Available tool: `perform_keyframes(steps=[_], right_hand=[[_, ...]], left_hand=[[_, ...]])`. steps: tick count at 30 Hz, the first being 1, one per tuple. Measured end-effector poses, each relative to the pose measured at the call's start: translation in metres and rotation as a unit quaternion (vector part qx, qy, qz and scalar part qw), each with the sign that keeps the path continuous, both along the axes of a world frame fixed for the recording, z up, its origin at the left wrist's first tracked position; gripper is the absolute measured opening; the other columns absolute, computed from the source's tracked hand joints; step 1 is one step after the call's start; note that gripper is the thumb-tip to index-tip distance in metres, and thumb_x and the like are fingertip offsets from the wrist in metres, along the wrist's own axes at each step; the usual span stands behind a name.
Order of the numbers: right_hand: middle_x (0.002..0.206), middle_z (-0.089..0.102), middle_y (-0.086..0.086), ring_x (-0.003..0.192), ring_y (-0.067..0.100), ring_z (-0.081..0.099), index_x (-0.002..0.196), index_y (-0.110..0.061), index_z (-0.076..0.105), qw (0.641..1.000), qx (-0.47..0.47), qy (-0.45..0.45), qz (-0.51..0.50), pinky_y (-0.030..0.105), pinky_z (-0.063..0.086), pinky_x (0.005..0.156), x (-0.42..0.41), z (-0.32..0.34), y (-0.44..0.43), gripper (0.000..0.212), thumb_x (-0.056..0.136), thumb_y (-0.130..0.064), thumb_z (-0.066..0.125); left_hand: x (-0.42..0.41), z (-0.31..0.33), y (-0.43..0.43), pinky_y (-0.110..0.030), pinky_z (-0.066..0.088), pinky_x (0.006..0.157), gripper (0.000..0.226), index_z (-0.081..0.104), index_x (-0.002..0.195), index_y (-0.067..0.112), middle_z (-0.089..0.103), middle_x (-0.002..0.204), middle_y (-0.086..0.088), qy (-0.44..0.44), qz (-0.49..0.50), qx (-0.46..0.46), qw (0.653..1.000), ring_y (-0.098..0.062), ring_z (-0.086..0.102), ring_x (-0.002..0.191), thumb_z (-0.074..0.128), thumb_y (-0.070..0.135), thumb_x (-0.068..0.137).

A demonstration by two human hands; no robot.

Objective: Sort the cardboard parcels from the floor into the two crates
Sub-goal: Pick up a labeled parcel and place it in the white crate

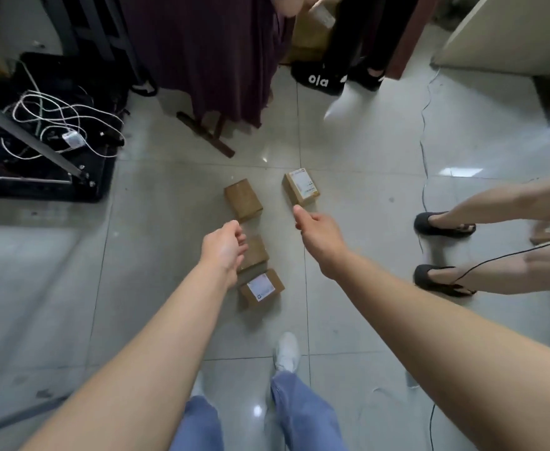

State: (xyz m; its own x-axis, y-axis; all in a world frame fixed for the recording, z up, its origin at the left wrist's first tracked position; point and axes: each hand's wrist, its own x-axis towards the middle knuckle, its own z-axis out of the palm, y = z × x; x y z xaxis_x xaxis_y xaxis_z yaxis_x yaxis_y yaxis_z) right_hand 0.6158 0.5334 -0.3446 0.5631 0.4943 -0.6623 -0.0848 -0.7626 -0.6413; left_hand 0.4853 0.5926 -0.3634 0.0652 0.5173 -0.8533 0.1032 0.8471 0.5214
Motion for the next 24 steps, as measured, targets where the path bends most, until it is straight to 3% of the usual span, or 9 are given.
perform_keyframes(steps=[3,7,9,13,15,17,20,22,24], right_hand=[[0.124,0.054,0.032,0.110,0.041,0.056,0.123,0.017,0.046,0.999,-0.036,0.008,0.012,0.050,0.041,0.098,-0.002,-0.070,-0.004,0.058,0.098,-0.035,0.045],[0.083,0.047,0.019,0.076,0.026,0.049,0.105,0.019,0.054,0.995,-0.091,0.016,0.030,0.032,0.039,0.070,0.000,-0.176,-0.011,0.058,0.097,-0.038,0.044],[0.075,0.036,0.007,0.065,0.017,0.035,0.079,0.005,0.047,0.993,-0.116,0.021,0.030,0.030,0.028,0.059,-0.001,-0.233,-0.016,0.048,0.097,-0.039,0.044],[0.074,0.039,0.014,0.065,0.022,0.039,0.070,0.002,0.042,0.987,-0.150,0.007,0.057,0.032,0.030,0.058,0.001,-0.337,-0.024,0.048,0.097,-0.038,0.044],[0.086,0.051,0.028,0.079,0.035,0.053,0.094,0.014,0.057,0.984,-0.160,-0.002,0.076,0.037,0.043,0.069,0.000,-0.380,-0.026,0.055,0.098,-0.039,0.042],[0.108,0.062,0.025,0.100,0.036,0.059,0.114,0.013,0.057,0.981,-0.170,-0.009,0.091,0.040,0.046,0.083,-0.001,-0.420,-0.028,0.058,0.099,-0.040,0.041],[0.113,0.060,0.019,0.099,0.031,0.057,0.117,0.002,0.059,0.976,-0.194,0.020,0.102,0.036,0.043,0.081,-0.003,-0.466,-0.029,0.055,0.098,-0.045,0.039],[0.118,0.057,0.013,0.101,0.027,0.052,0.124,0.000,0.055,0.970,-0.210,0.049,0.112,0.032,0.038,0.084,-0.006,-0.484,-0.031,0.061,0.097,-0.051,0.036],[0.127,0.053,0.012,0.113,0.028,0.050,0.131,-0.002,0.051,0.966,-0.217,0.066,0.124,0.033,0.035,0.091,-0.009,-0.490,-0.032,0.065,0.097,-0.055,0.033]], left_hand=[[-0.004,-0.073,-0.004,-0.022,0.033,0.057,0.019,0.049,0.075,0.016,0.050,0.074,0.000,0.027,-0.001,-0.029,0.999,-0.014,0.045,0.064,0.046,0.020,0.093],[-0.007,-0.189,-0.021,-0.017,0.035,0.043,0.024,0.046,0.071,0.018,0.044,0.068,0.001,0.063,-0.001,-0.069,0.996,-0.012,0.038,0.053,0.046,0.022,0.095],[-0.008,-0.239,-0.029,-0.011,0.032,0.034,0.026,0.045,0.071,0.015,0.043,0.066,0.000,0.091,0.003,-0.080,0.993,-0.012,0.041,0.045,0.046,0.022,0.096],[-0.008,-0.333,-0.046,-0.009,0.023,0.025,0.027,0.044,0.072,0.012,0.038,0.062,-0.005,0.113,0.010,-0.094,0.989,-0.004,0.038,0.022,0.046,0.019,0.098],[-0.008,-0.372,-0.052,-0.015,0.031,0.031,0.016,0.052,0.096,0.008,0.046,0.075,-0.007,0.127,0.008,-0.103,0.986,-0.010,0.044,0.043,0.048,0.023,0.098],[-0.012,-0.412,-0.056,-0.022,0.032,0.043,0.027,0.050,0.118,0.010,0.050,0.092,-0.004,0.140,0.007,-0.113,0.984,-0.011,0.040,0.057,0.049,0.028,0.097],[-0.014,-0.461,-0.061,-0.025,0.037,0.050,0.019,0.053,0.102,0.014,0.049,0.073,-0.002,0.117,0.014,-0.144,0.982,-0.015,0.041,0.056,0.049,0.032,0.097],[-0.013,-0.482,-0.063,-0.033,0.054,0.073,0.022,0.055,0.091,0.013,0.056,0.075,-0.003,0.073,0.038,-0.169,0.982,-0.019,0.051,0.062,0.050,0.034,0.097],[-0.013,-0.489,-0.063,-0.035,0.053,0.081,0.025,0.054,0.084,0.014,0.063,0.079,-0.003,0.049,0.044,-0.178,0.982,-0.019,0.058,0.067,0.049,0.035,0.097]])
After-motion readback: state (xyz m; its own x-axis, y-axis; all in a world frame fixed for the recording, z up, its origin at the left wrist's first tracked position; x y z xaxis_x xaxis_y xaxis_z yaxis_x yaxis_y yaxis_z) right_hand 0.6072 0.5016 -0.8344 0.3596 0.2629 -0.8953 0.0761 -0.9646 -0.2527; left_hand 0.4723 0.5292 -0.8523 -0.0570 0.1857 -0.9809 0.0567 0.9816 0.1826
